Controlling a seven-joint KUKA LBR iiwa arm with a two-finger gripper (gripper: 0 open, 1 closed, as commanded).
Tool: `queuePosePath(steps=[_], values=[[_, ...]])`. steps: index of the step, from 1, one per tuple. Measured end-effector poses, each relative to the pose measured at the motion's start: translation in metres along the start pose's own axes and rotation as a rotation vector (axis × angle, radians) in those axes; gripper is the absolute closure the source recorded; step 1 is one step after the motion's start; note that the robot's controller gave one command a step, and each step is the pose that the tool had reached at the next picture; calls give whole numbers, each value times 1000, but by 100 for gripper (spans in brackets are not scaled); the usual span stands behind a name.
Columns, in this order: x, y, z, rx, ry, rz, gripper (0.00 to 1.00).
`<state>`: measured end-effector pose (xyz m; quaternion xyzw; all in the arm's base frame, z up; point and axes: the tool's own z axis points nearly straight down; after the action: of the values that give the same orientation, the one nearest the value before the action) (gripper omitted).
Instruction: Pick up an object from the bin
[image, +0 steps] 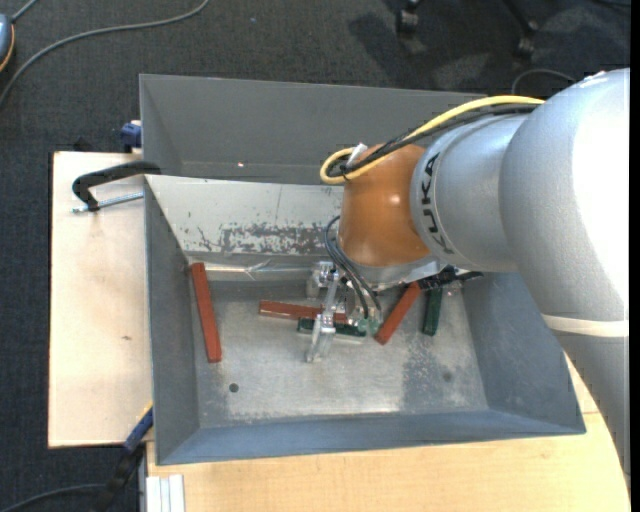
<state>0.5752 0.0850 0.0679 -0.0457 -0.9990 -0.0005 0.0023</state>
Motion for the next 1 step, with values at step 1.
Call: queuePosePath(steps=[1], values=[[-2,0,-3,0,-5,-1,100]])
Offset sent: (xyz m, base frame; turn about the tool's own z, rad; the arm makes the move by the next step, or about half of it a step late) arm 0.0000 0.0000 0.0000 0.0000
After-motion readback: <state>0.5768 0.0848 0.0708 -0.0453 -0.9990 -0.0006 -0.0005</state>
